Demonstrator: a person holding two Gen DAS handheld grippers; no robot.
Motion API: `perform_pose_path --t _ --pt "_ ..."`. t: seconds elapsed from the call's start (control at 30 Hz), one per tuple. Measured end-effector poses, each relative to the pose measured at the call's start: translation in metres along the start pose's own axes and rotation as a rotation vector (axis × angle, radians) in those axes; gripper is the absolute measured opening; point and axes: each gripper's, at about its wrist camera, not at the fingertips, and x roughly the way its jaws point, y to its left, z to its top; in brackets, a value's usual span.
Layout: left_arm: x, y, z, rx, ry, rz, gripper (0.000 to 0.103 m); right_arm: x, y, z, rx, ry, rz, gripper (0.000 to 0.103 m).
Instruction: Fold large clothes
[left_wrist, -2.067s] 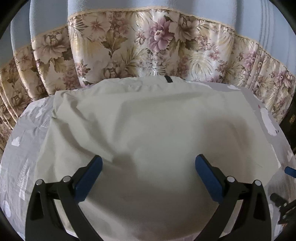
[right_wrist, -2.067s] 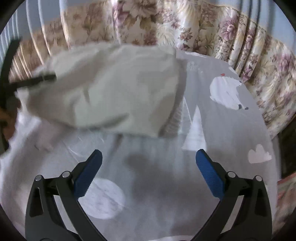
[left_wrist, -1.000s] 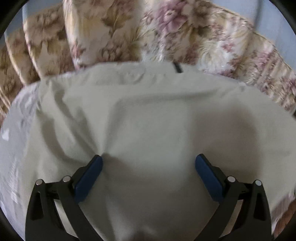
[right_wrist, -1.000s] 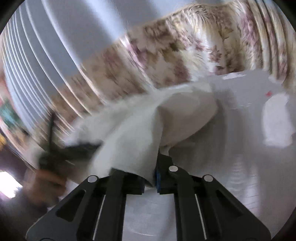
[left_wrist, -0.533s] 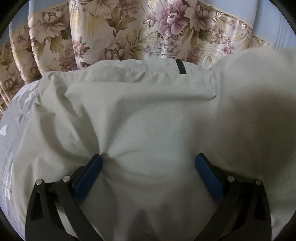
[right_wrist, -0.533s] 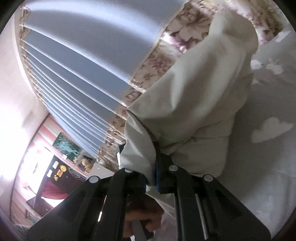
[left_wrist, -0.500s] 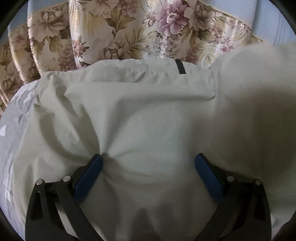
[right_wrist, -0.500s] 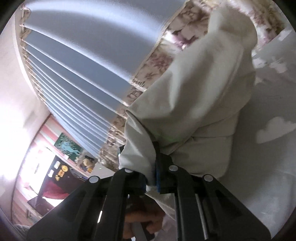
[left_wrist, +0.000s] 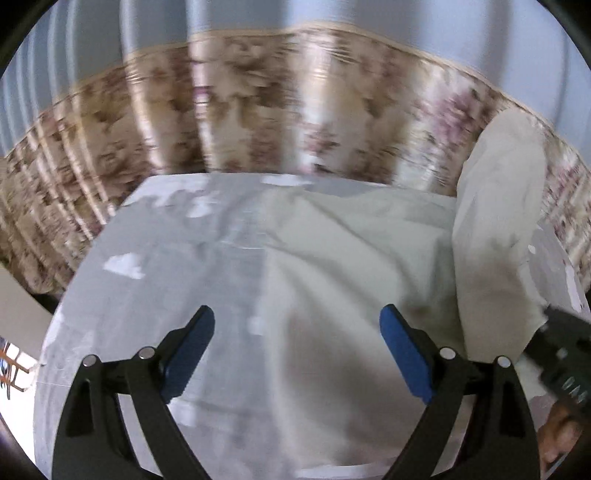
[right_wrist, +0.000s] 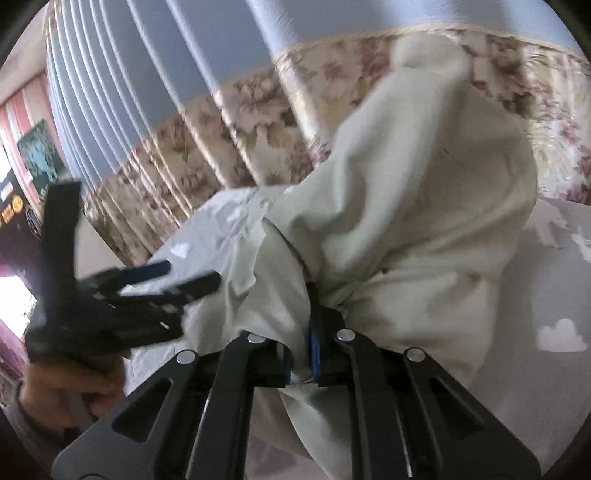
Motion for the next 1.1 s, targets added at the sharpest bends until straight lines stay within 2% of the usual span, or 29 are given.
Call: perform_pose_path --t 0.13,0.23,0.3,0.43,0.5,0.6,0.77,0.87,0.9,0.93,1.0,1.03,1.1 --pt "-0.005 0.057 0.004 -0.109 -0.005 0.011 0.091 0.031 0.035 -0.016 -0.113 0.063 -0.086 0.008" --pt "-0.009 0.075 0.011 -0.121 -0.002 -0.078 0.091 0.035 0.044 -0.024 -0.156 0.065 -0.138 0.009" --pt "-0.013 0.068 0.016 -0.091 -0.020 -0.133 0.091 0.033 0.045 -0.027 -0.172 0.061 -0.146 0.009" --pt "-0.006 0.025 0.030 -0.005 -0.023 -0.227 0.091 0.030 0.042 -0.028 -0.165 0.034 -0.127 0.009" --pt "0.008 0.002 0.036 0.039 0.004 -0.248 0.091 0.031 0.044 -0.028 -0.162 0.028 -0.123 0.009" --pt "0.029 -0.021 0.040 0.048 0.055 -0.318 0.091 0.028 0.041 -0.031 -0.163 0.025 -0.112 0.009" --pt "0.064 -0.034 0.039 0.029 0.152 -0.267 0.093 0.025 0.037 -0.030 -0.149 0.040 -0.138 0.010" --pt "0.069 -0.042 0.038 0.052 0.152 -0.219 0.094 0.013 0.034 -0.027 -0.135 0.062 -0.149 0.017" --pt "0.070 -0.044 0.037 0.070 0.143 -0.194 0.094 0.008 0.032 -0.026 -0.125 0.065 -0.129 0.030" --pt "0.071 -0.044 0.036 0.076 0.141 -0.166 0.094 -0.003 0.031 -0.026 -0.111 0.066 -0.085 0.060" --pt "0.075 -0.038 0.034 0.048 0.153 -0.174 0.094 -0.019 0.033 -0.027 -0.124 0.045 -0.055 0.086" --pt "0.075 -0.033 0.033 0.035 0.158 -0.184 0.094 -0.033 0.036 -0.029 -0.151 0.012 -0.102 0.093" --pt "0.074 -0.027 0.031 0.027 0.160 -0.174 0.094 -0.052 0.027 -0.027 -0.139 -0.041 -0.148 0.096"
